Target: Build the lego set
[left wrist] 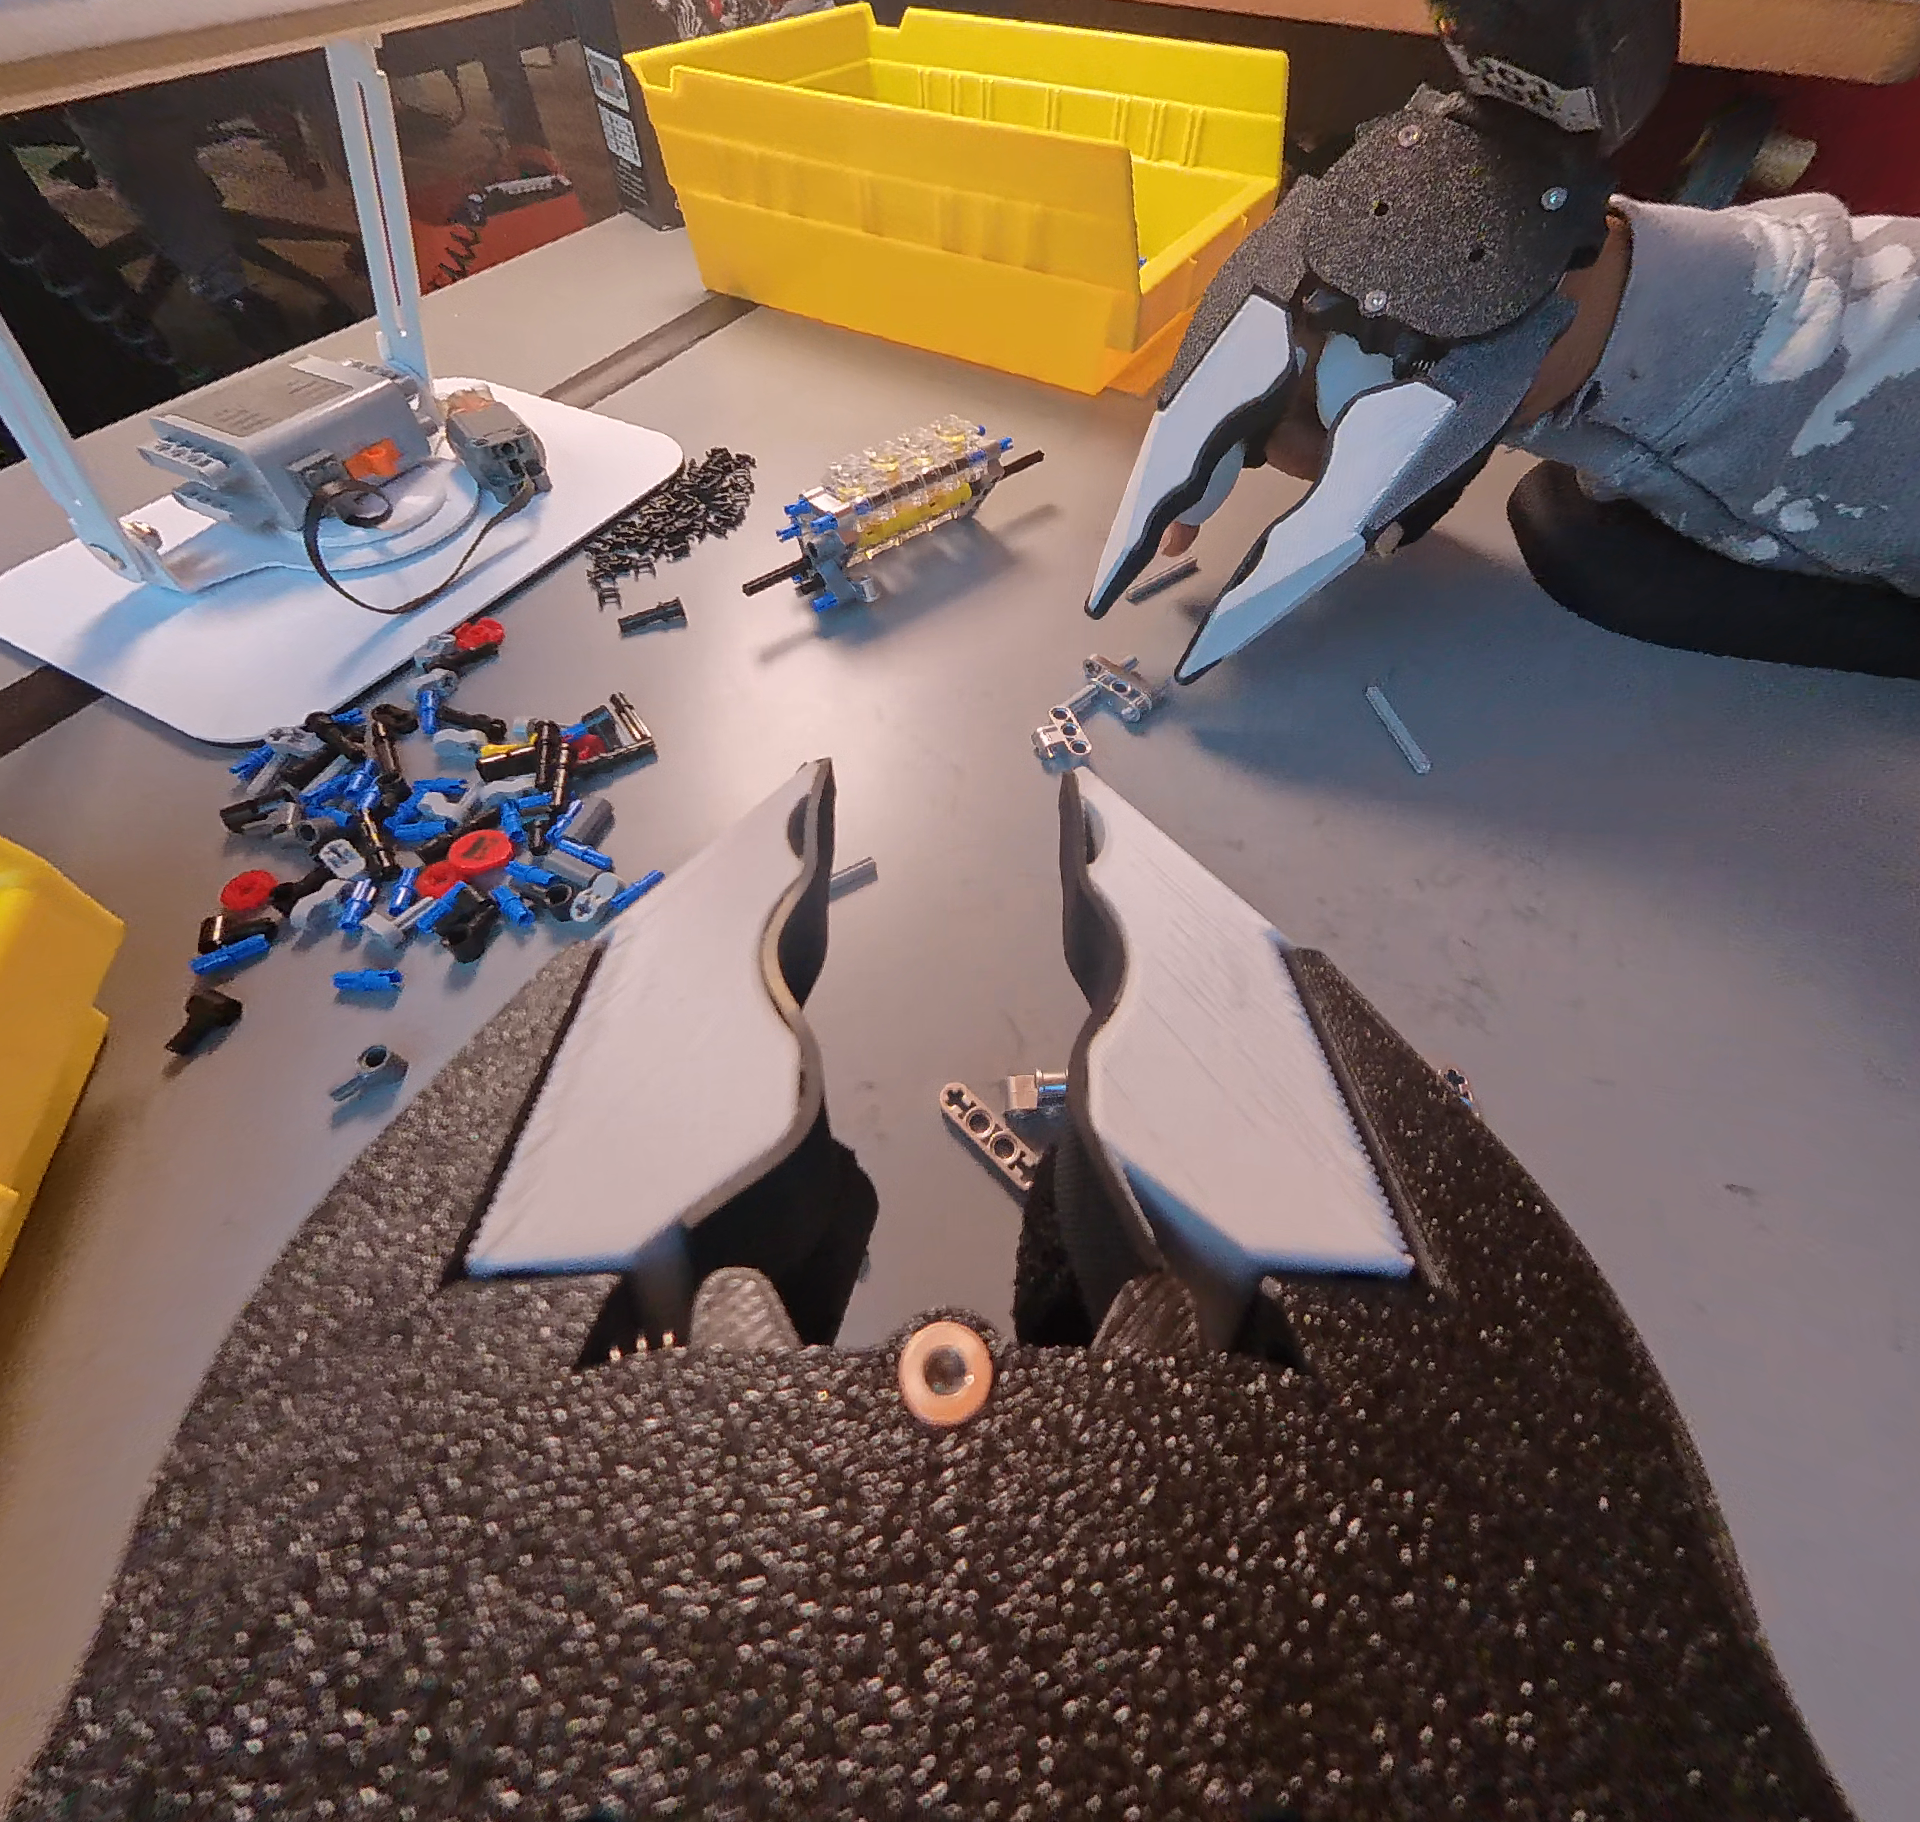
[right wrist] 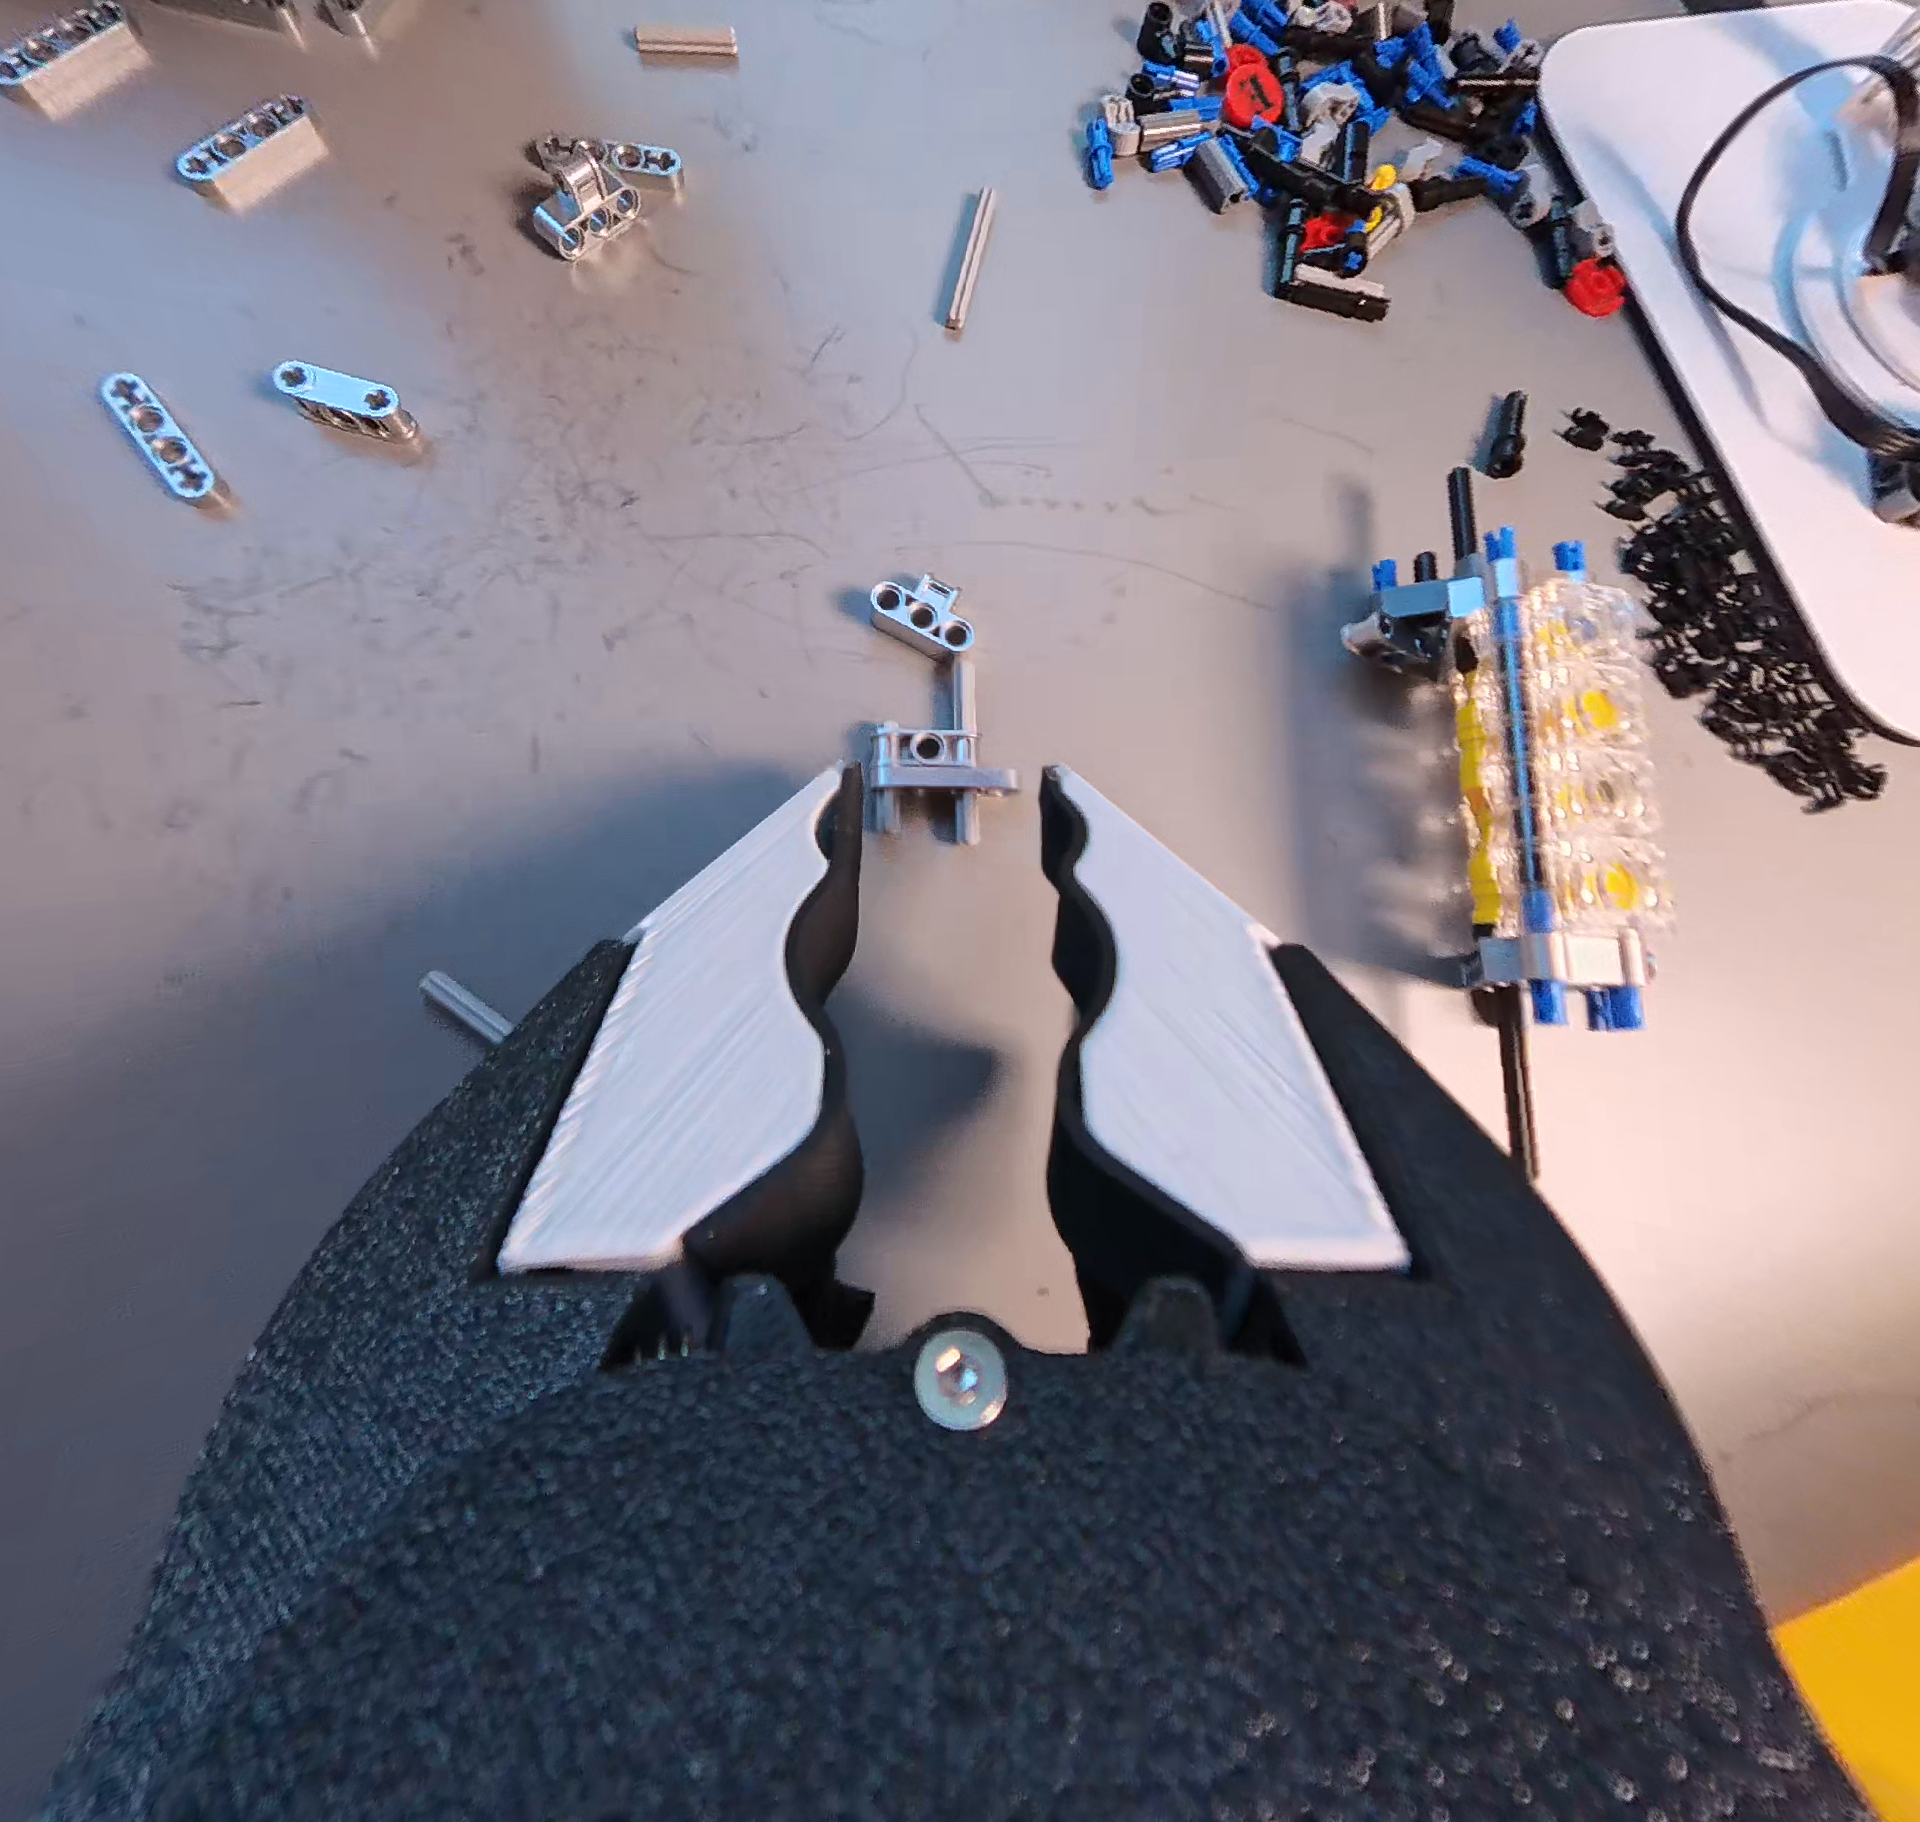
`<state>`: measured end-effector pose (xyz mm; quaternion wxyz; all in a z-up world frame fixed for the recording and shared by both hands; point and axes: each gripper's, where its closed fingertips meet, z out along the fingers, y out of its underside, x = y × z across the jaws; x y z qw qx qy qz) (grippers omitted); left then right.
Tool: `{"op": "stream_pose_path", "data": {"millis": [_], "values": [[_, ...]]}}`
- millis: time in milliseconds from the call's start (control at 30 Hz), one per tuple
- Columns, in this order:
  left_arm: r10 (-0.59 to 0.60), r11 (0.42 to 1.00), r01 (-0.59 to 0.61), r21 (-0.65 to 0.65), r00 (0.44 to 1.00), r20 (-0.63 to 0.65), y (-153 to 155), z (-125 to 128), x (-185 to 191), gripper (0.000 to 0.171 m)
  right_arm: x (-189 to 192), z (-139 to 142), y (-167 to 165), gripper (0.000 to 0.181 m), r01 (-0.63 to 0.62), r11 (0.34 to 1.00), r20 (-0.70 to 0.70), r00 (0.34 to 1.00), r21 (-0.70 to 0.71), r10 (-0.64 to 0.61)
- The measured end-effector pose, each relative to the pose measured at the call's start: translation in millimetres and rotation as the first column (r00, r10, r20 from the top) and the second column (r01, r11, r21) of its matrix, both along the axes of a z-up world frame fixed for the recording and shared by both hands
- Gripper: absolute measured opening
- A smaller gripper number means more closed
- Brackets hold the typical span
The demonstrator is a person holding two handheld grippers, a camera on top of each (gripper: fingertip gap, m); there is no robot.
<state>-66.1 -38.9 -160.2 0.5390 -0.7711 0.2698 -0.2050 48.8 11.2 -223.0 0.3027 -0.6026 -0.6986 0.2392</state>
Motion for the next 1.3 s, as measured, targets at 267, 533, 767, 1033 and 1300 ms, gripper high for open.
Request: {"op": "stream_pose_path", "data": {"millis": [267,533,767,1033,1300], "values": [[-0.018,1.0,0.018,0.02,1.0,0.022,-0.1,0.9,4.4,0.04,-6.7,-13.9,-9.2,0.03,-0.037,0.998,0.054,0.998,-0.049,0.04],[-0.112,0.991,0.121,-0.058,0.985,0.13,-12.2,-1.1,27.4,0.04,-18.9,18.3,-30.8,0.03,-0.125,0.989,-0.128,0.983,0.074,0.133],[-0.202,0.94,0.305,-0.152,0.858,0.472,-32.6,19.6,62.8,0.033,-49.4,84.0,-62.8,0.03,-0.087,0.943,-0.429,0.874,0.322,0.227],[-0.182,0.935,0.302,-0.185,0.858,0.48,-32.3,15.8,64.1,0.006,-63.4,80.9,-77.3,0.029,-0.06,0.852,-0.393,0.868,0.52,0.302],[-0.315,0.93,0.283,-0.236,0.943,-0.11,-39.7,-42.2,62.2,0.006,-53.2,38.7,-88.5,0.02,-0.254,0.945,-0.263,0.916,0.204,0.303]]}}
